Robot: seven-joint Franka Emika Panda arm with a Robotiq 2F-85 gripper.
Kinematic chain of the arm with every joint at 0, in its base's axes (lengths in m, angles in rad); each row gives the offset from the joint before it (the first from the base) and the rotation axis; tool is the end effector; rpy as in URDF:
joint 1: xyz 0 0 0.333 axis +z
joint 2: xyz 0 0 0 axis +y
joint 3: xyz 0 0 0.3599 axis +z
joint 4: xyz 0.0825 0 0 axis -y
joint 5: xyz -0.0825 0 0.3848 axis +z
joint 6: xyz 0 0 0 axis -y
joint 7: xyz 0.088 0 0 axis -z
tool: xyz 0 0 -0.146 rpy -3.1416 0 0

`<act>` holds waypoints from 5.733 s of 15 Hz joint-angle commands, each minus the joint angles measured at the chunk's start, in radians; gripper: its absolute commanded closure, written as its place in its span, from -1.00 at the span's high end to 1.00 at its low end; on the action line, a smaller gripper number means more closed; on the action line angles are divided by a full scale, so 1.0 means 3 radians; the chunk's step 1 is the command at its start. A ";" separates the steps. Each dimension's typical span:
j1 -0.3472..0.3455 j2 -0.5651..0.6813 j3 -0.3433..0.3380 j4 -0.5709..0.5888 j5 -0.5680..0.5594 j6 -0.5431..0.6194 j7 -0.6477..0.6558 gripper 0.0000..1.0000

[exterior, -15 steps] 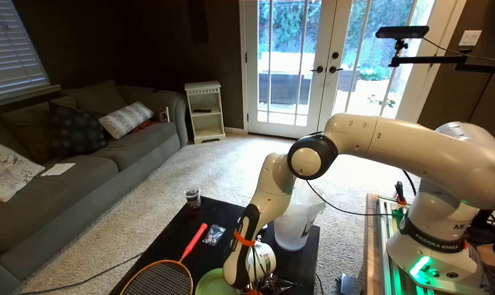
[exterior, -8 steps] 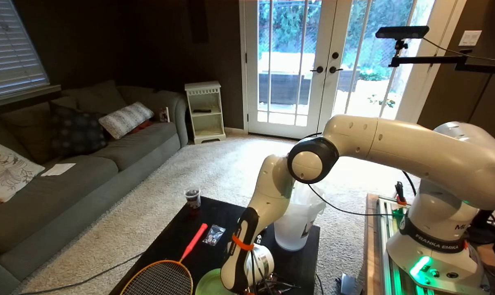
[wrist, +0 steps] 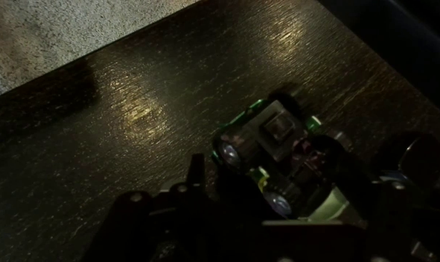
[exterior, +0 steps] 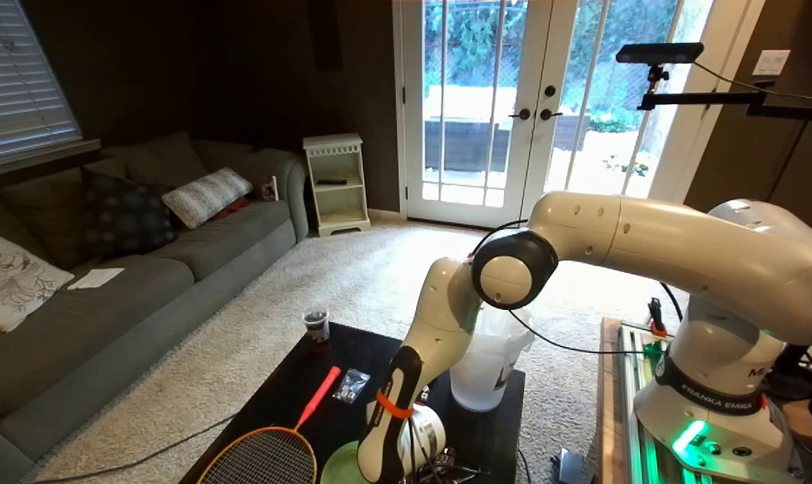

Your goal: Flip the toy car

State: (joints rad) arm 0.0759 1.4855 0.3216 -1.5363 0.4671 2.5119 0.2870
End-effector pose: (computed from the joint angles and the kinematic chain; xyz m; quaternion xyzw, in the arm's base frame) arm 0.4806 0.2440 -0.2264 -0.8967 0.2565 0.3147 0.1766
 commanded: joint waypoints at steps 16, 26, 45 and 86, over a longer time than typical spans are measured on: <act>0.0245 -0.0211 -0.0235 -0.0097 0.0029 -0.0266 0.0586 -0.72; 0.0849 -0.0440 -0.0733 0.0014 -0.0128 -0.1194 0.2319 -0.72; 0.1253 0.0027 -0.1062 0.1048 -0.1242 -0.2766 0.4349 -0.72; 0.0844 -0.0283 -0.0902 0.0433 -0.1488 -0.1308 0.2844 1.00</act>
State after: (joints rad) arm 0.3634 1.4754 0.0283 -1.2826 0.0369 2.0562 1.2503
